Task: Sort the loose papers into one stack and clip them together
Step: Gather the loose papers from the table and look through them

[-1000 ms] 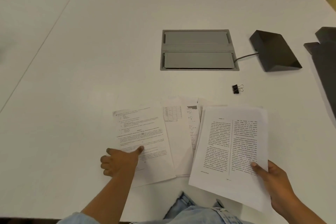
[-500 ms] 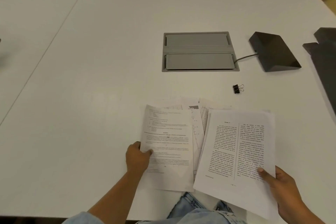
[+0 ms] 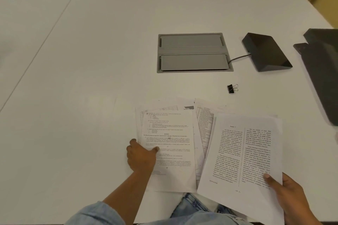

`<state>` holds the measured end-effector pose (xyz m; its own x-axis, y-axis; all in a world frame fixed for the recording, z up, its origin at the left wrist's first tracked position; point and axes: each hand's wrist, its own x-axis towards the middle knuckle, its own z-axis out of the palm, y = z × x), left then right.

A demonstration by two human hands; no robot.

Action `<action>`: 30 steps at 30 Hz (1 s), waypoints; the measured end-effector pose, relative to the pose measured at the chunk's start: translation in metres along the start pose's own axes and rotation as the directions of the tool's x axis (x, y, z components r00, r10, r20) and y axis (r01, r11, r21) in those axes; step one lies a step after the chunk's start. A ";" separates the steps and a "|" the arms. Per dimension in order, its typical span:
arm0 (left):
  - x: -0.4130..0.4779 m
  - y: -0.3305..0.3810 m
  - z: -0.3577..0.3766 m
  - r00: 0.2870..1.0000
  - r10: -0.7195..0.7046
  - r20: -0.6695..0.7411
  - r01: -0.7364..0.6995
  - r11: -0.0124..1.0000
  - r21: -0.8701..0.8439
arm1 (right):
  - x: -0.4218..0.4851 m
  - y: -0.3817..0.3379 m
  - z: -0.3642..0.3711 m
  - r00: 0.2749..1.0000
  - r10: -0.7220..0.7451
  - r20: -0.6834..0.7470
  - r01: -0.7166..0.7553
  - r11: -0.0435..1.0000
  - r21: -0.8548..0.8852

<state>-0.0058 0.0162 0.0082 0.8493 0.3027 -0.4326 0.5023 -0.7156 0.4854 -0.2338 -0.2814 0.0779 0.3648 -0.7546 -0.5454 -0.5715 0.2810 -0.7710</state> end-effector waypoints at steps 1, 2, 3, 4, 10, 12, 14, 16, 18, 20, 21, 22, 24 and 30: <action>0.002 0.001 -0.001 1.000 -0.004 0.028 0.005 0.999 -0.036 | 0.000 0.001 -0.001 1.000 -0.001 -0.007 0.001 1.000 -0.001; 0.003 0.001 -0.001 0.999 0.001 0.050 0.002 0.998 -0.060 | 0.000 0.002 -0.001 1.000 -0.001 -0.010 0.001 1.000 -0.001; 0.004 0.001 -0.002 0.998 0.011 0.057 -0.007 0.997 -0.071 | -0.001 0.002 -0.001 1.000 0.000 -0.012 0.000 1.000 0.000; 0.004 0.001 -0.002 0.998 0.023 0.051 -0.019 0.997 -0.073 | -0.001 0.002 -0.001 1.000 -0.001 -0.011 0.001 1.000 0.000; 0.005 -0.003 -0.006 0.994 0.108 0.008 -0.106 0.989 -0.105 | 0.000 0.002 0.001 1.000 0.011 -0.003 -0.011 1.000 0.020; 0.006 -0.005 -0.009 0.992 0.129 0.014 -0.127 0.986 -0.109 | 0.001 0.003 0.002 1.000 0.012 -0.007 -0.012 1.000 0.019; 0.007 -0.008 -0.009 0.990 0.139 0.013 -0.137 0.985 -0.108 | 0.001 0.002 0.005 1.000 0.019 -0.008 -0.018 1.000 0.022; 0.008 -0.012 -0.009 0.986 0.166 -0.001 -0.165 0.980 -0.112 | 0.000 0.001 0.008 1.000 0.015 0.001 -0.015 1.000 0.018; 0.007 -0.012 -0.011 0.980 0.200 -0.018 -0.200 0.971 -0.132 | 0.000 -0.001 0.010 1.000 0.006 0.014 -0.006 1.000 0.026; 0.002 -0.009 -0.013 0.975 0.219 -0.025 -0.220 0.960 -0.175 | 0.001 -0.002 0.012 1.000 0.000 0.020 -0.001 0.999 0.032; 0.001 -0.006 -0.013 0.977 0.212 -0.024 -0.213 0.955 -0.206 | 0.002 -0.001 0.013 1.000 -0.003 0.020 0.002 0.999 0.035; 0.002 -0.005 -0.012 0.981 0.194 -0.019 -0.193 0.952 -0.238 | 0.003 -0.001 0.014 1.000 -0.005 0.016 0.004 0.999 0.041; 0.004 0.000 -0.010 0.990 0.141 0.012 -0.133 0.954 -0.268 | 0.005 -0.001 0.015 1.000 -0.010 0.018 0.009 0.999 0.045; 0.008 0.008 -0.008 0.971 0.206 0.119 -0.166 0.945 -0.282 | 0.007 -0.002 0.014 1.000 -0.011 0.014 0.011 1.000 0.025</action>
<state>0.0063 0.0181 0.0149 0.9090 0.0716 -0.4107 0.3797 -0.5489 0.7447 -0.2204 -0.2791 0.0709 0.3813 -0.7494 -0.5413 -0.5487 0.2879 -0.7849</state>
